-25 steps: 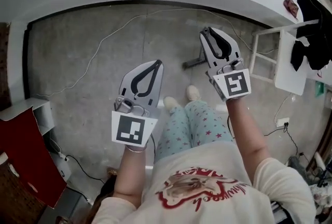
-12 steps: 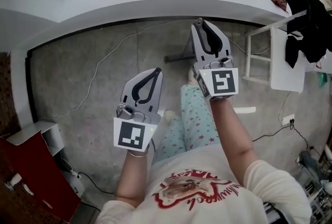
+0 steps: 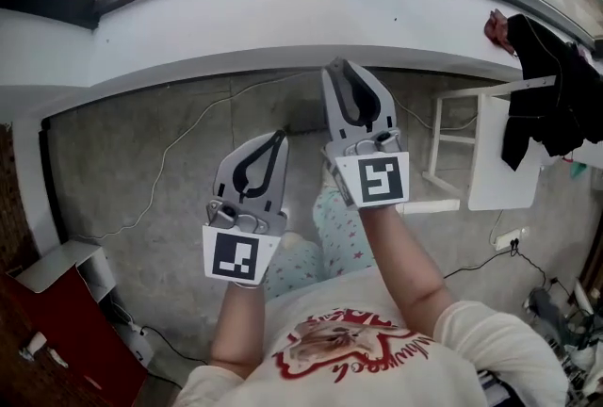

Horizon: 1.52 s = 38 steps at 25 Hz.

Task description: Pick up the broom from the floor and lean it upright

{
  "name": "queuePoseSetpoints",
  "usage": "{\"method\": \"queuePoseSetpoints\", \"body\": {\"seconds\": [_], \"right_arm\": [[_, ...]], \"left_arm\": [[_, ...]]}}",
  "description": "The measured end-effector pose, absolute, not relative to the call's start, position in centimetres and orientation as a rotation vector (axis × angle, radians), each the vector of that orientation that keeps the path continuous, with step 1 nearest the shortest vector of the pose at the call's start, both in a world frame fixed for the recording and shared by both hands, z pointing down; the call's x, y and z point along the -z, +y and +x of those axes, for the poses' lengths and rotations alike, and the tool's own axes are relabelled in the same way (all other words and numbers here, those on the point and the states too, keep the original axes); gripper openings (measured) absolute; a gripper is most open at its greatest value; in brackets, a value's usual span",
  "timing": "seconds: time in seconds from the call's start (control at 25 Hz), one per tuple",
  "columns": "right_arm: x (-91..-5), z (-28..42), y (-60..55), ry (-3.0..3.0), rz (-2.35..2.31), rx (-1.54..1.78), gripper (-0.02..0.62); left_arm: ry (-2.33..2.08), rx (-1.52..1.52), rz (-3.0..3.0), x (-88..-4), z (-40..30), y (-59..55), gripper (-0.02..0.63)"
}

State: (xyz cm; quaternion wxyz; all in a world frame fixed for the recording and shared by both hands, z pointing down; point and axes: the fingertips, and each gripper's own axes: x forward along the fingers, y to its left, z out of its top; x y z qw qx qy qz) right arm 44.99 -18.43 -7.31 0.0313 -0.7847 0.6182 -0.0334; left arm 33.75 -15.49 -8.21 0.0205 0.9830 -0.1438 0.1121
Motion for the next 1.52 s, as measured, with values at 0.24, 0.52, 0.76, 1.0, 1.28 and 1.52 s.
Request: {"method": "queuePoseSetpoints", "body": {"seconds": [0.24, 0.52, 0.76, 1.0, 1.28, 1.52], "right_arm": [[7.0, 48.8, -21.7, 1.920, -2.425, 0.133, 0.098], [6.0, 50.9, -25.6, 1.930, -2.455, 0.133, 0.098], [6.1, 52.7, -29.1, 1.914, -2.478, 0.146, 0.098], [4.9, 55.3, -32.0, 1.873, -2.553, 0.166, 0.098], [4.2, 56.3, -34.6, 1.910, -2.532, 0.126, 0.098], [4.3, 55.9, -36.5, 1.988, -2.464, 0.095, 0.098]], "left_arm": [[-0.453, -0.358, 3.036, 7.7, 39.1, -19.3, 0.017], [-0.400, -0.324, 2.998, 6.4, 42.2, -22.7, 0.016], [-0.285, -0.325, 3.032, 6.1, 44.2, -25.1, 0.017], [-0.228, -0.352, 3.047, 5.6, 45.6, -28.7, 0.017], [-0.239, -0.362, 2.996, 3.7, 45.9, -31.0, 0.017], [-0.224, -0.376, 2.981, 3.1, 46.2, -31.7, 0.017]]}}
